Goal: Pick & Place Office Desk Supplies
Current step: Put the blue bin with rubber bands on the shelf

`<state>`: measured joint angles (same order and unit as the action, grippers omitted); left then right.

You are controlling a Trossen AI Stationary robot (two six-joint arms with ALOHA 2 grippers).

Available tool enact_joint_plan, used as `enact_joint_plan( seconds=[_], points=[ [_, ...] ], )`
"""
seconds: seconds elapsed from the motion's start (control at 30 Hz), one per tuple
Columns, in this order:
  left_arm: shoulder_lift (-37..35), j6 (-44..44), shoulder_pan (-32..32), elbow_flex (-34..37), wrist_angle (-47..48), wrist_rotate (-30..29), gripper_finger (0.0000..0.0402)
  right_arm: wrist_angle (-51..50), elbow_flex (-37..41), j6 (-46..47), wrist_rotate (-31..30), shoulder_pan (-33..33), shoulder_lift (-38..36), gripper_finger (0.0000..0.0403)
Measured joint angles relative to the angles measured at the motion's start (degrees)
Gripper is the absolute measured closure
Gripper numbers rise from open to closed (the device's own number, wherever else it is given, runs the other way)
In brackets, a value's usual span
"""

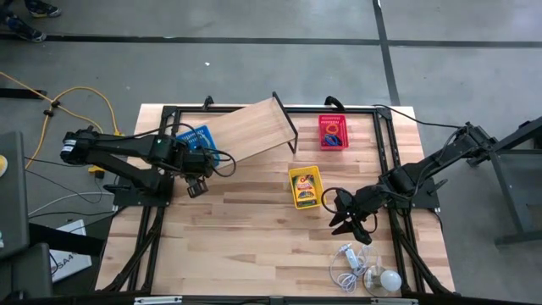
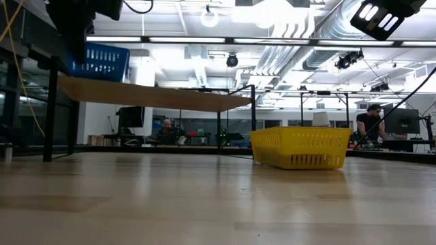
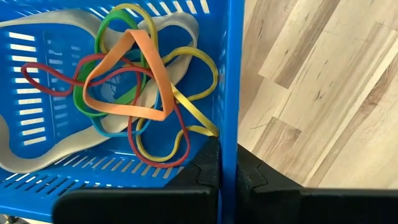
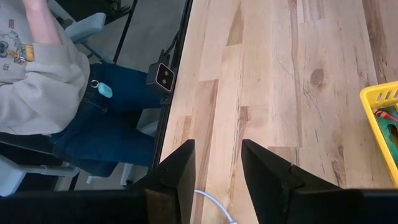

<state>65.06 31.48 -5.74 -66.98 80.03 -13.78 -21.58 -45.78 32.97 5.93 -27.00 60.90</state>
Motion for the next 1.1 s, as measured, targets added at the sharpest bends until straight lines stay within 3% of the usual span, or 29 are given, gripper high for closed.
enact_joint_plan(
  seconds=[0.43,1.1],
  points=[
    [0.0,0.2,0.0,0.0,0.0,0.2,0.0314,0.0,0.0,0.0,0.0,0.0,0.0,0.0284],
    [-5.6,-0.8,0.0,0.0,-3.1,-0.2,0.0308,0.0,0.0,0.0,0.0,0.0,0.0,0.0284]
  ],
)
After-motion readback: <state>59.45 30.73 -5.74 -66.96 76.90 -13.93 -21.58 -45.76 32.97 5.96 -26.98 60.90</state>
